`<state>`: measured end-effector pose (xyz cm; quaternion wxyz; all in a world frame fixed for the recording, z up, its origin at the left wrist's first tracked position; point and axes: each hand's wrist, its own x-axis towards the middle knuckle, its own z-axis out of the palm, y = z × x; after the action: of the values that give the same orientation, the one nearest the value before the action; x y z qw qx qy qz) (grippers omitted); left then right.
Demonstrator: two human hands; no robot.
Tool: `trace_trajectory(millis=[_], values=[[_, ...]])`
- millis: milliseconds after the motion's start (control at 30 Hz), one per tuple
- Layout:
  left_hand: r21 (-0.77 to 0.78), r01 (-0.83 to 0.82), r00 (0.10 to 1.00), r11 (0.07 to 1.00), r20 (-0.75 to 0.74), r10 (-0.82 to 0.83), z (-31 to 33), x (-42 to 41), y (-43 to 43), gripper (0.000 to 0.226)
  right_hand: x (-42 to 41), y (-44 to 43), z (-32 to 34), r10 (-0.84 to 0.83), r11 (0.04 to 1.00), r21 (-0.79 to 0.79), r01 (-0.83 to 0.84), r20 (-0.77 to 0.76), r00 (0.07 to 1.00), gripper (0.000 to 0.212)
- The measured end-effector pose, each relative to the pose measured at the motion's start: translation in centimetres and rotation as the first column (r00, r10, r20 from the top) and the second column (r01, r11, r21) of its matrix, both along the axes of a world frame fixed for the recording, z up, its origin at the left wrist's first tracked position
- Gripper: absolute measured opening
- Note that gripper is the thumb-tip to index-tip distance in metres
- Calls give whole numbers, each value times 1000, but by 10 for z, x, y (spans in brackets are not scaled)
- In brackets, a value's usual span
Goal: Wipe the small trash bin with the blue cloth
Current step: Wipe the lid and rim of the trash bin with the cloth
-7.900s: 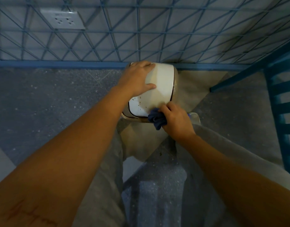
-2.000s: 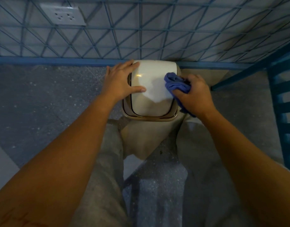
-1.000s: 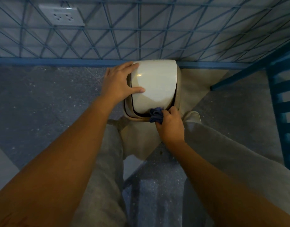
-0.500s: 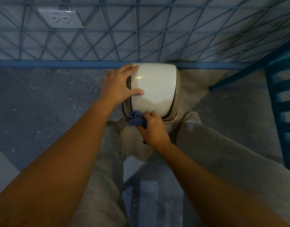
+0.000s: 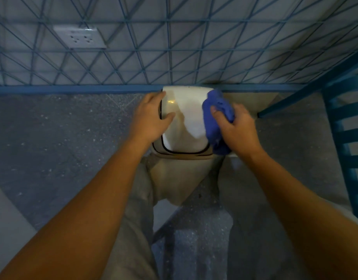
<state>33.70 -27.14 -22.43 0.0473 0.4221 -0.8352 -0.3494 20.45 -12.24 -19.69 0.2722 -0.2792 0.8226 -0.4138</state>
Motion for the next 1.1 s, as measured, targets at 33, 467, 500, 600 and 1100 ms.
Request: trace_trajectory(millis=[33,467,500,600,1100], values=[[7,-66,998,998,2,66,5,-1,8,58,-8,-1,2,-56,998,-14,56,31,998,12],[-212,283,949,935,205,-241,2,-14,52,74,-35,-3,-18,-184,981,81,177,86,979,17],[-216,344,927,914,232,-294,0,-18,55,78,-34,-4,-20,-187,979,95,179,79,979,17],[-276,504,858,819,272,-436,-8,-31,69,86,-32,-4,-28,-146,982,129,138,49,988,31],[-296,477,857,828,365,-364,-17,-53,53,90,-2,18,-34,-26,984,171,46,-118,993,46]])
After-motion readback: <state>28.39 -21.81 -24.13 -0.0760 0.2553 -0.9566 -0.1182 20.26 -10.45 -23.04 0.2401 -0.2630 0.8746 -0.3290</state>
